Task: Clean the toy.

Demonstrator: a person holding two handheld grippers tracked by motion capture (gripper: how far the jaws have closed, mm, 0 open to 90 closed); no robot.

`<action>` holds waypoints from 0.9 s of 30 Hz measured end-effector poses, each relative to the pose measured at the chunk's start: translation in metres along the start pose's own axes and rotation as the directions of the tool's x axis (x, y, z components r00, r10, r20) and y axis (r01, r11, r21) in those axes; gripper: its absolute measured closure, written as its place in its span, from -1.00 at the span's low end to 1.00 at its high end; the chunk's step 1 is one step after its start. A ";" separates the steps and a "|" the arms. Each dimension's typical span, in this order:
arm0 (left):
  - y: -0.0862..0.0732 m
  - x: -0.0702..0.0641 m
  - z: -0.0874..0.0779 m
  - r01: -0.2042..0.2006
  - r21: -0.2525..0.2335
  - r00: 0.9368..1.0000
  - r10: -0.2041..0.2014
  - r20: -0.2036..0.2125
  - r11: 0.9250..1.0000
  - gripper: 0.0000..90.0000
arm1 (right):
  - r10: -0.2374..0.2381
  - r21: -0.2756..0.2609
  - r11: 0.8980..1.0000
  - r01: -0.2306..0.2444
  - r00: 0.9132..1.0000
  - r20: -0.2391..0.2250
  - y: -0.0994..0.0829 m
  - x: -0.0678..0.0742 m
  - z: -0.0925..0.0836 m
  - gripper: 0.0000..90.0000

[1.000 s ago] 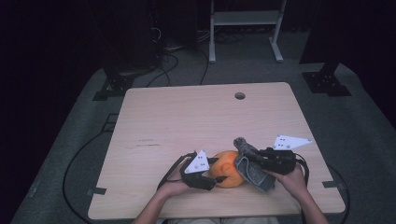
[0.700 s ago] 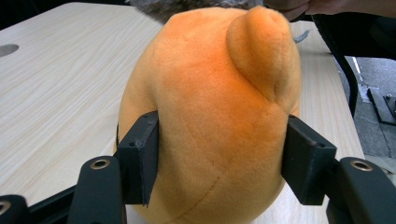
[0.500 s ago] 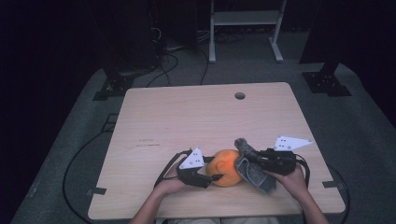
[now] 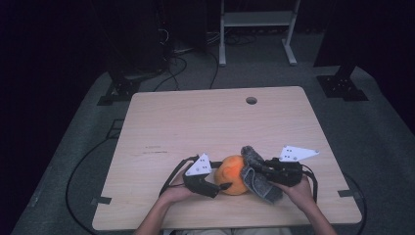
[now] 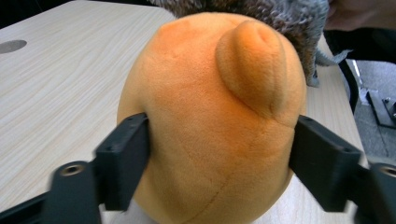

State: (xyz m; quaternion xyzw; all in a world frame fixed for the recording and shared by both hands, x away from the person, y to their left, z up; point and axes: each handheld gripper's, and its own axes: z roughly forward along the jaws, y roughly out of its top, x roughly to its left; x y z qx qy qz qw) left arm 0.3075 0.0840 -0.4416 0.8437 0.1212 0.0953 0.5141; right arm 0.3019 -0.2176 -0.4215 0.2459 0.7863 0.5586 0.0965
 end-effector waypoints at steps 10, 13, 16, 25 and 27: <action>-0.003 0.001 -0.001 0.002 -0.001 1.000 -0.002 -0.001 1.000 -0.18 | 0.060 -0.006 0.998 -0.060 0.998 0.023 -0.005 -0.015 -0.016 0.75; -0.003 0.002 -0.001 0.002 0.000 1.000 -0.002 0.004 1.000 -0.17 | 0.016 -0.018 1.000 -0.016 1.000 -0.009 0.002 -0.005 -0.012 0.75; -0.004 0.004 -0.001 0.014 0.000 1.000 -0.014 -0.006 1.000 -0.16 | 0.037 0.036 0.999 -0.038 0.999 0.010 -0.007 -0.015 -0.002 0.75; -0.007 0.006 -0.003 0.017 0.003 1.000 -0.017 0.004 1.000 -0.14 | 0.025 0.026 0.999 -0.026 1.000 0.013 0.001 -0.008 -0.001 0.75; -0.007 0.006 -0.003 0.013 0.002 1.000 -0.013 0.010 1.000 -0.13 | 0.047 0.019 0.999 -0.048 0.998 0.029 0.002 -0.013 -0.002 0.75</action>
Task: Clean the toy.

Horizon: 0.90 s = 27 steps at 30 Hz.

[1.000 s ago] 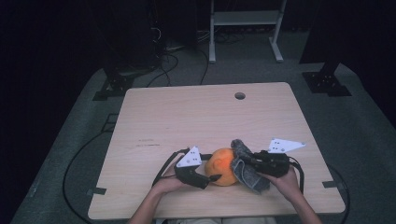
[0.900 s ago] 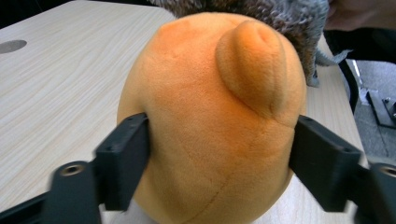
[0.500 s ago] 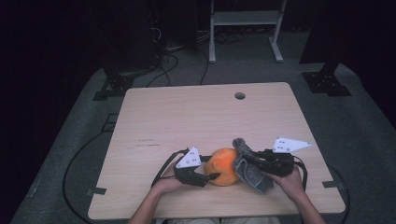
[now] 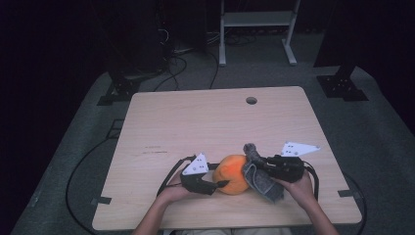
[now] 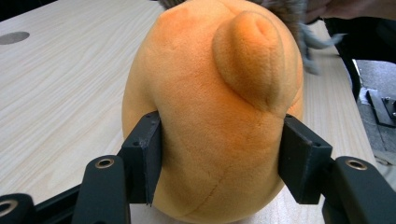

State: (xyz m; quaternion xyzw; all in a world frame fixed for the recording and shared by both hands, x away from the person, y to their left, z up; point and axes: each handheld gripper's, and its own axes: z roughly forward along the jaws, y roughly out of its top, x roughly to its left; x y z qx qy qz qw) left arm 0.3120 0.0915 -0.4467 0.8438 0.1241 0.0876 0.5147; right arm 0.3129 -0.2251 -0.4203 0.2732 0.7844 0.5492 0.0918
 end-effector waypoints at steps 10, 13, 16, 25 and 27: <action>0.001 -0.003 0.002 -0.024 0.007 0.999 0.024 0.028 1.000 -0.13 | 0.004 0.019 1.000 -0.004 0.999 0.032 -0.001 -0.008 0.001 0.75; 0.001 -0.005 0.003 -0.030 0.005 0.999 0.030 0.022 1.000 -0.13 | 0.038 0.026 0.999 -0.040 0.998 0.059 -0.008 -0.014 -0.008 0.75; 0.001 -0.005 0.004 -0.029 0.003 0.999 0.028 0.021 1.000 -0.14 | -0.030 -0.025 0.999 0.030 1.000 0.002 0.003 0.004 -0.011 0.75; -0.002 -0.007 0.017 -0.030 0.065 0.999 0.031 -0.016 0.997 -0.68 | -0.007 0.023 1.000 0.007 1.000 0.007 -0.008 -0.003 -0.004 0.75; 0.003 -0.010 0.016 -0.056 0.044 0.998 0.057 -0.040 0.997 -0.43 | -0.009 0.021 1.000 0.009 1.000 0.019 -0.007 -0.002 -0.007 0.75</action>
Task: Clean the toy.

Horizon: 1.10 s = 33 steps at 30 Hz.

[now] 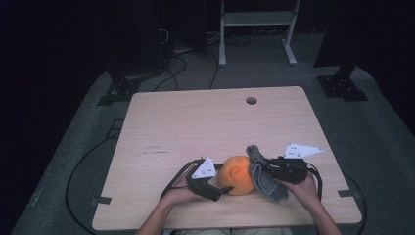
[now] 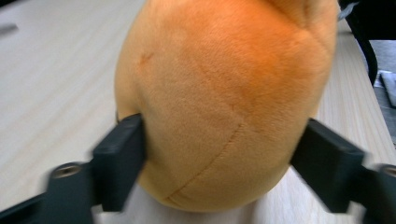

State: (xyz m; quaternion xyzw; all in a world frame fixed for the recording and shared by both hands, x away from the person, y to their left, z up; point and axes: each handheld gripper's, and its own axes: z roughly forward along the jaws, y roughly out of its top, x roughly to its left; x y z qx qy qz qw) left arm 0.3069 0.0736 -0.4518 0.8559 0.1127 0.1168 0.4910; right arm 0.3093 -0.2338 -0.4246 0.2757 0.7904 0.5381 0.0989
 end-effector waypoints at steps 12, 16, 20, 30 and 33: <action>0.012 0.007 -0.028 0.022 -0.088 0.999 -0.025 -0.027 0.996 -0.04 | 0.031 -0.069 0.997 -0.033 0.999 -0.025 0.008 0.006 0.001 0.75; 0.016 0.007 -0.030 0.030 -0.103 0.999 -0.033 -0.031 0.994 -0.03 | 0.014 -0.145 0.989 -0.020 0.999 -0.046 0.019 0.015 -0.005 0.75; 0.017 0.008 -0.034 0.033 -0.097 0.999 -0.036 -0.030 0.995 -0.03 | 0.018 -0.119 0.993 -0.023 0.999 -0.038 0.015 0.013 -0.002 0.75; 0.019 0.010 -0.036 0.047 -0.076 0.998 -0.050 -0.038 0.996 -0.03 | -0.012 -0.194 0.981 -0.005 0.996 -0.085 0.028 0.026 -0.009 0.75; 0.022 0.008 -0.037 0.046 -0.084 0.998 -0.049 -0.034 0.995 -0.03 | -0.025 -0.152 0.988 0.014 0.997 -0.067 0.026 0.029 0.001 0.75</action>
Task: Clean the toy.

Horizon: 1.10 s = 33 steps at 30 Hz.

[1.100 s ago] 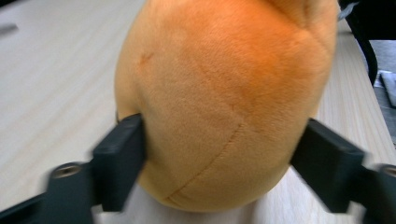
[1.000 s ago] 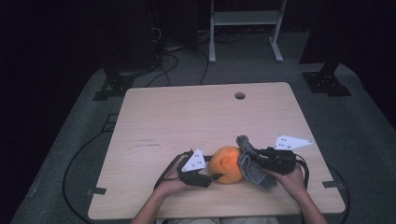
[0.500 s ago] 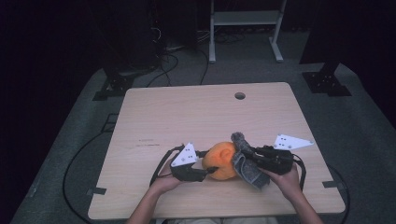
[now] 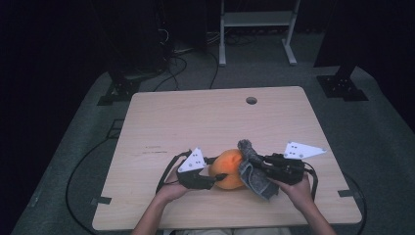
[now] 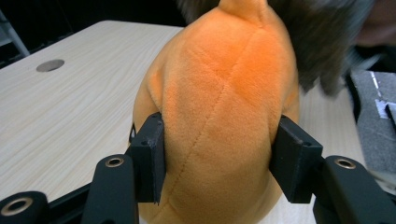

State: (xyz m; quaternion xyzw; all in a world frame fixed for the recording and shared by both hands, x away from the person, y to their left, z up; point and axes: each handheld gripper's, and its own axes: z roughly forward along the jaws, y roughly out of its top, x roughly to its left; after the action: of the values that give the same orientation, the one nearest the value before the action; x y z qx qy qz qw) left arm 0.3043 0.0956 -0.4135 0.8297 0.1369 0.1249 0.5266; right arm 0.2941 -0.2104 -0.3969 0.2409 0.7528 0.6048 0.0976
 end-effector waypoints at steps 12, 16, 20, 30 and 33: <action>0.004 0.002 -0.003 0.005 0.018 1.000 -0.005 0.000 1.000 -0.03 | -0.006 0.009 1.000 0.006 1.000 0.019 0.000 0.002 0.005 0.75; 0.005 0.001 -0.004 0.008 0.009 1.000 -0.008 0.003 1.000 -0.03 | 0.019 0.032 0.999 -0.020 0.999 0.028 -0.008 -0.004 0.005 0.75; 0.004 0.001 -0.003 0.007 0.023 1.000 -0.007 -0.002 1.000 -0.03 | 0.053 0.044 0.998 -0.054 0.998 0.028 -0.013 -0.010 0.008 0.75; 0.001 -0.009 0.017 -0.023 0.088 1.000 0.022 0.019 0.996 -0.04 | -0.034 0.052 0.998 0.031 0.997 0.074 -0.004 0.006 0.012 0.75; 0.000 -0.005 0.014 0.007 0.041 1.000 -0.008 0.021 0.999 -0.40 | 0.002 0.071 0.997 -0.006 0.998 0.066 -0.009 -0.002 0.013 0.75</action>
State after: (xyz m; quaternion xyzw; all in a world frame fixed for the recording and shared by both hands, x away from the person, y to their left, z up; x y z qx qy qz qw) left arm 0.3049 0.0818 -0.4194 0.8411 0.1369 0.1112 0.5114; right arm 0.2992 -0.2018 -0.4093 0.2656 0.7697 0.5695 0.1127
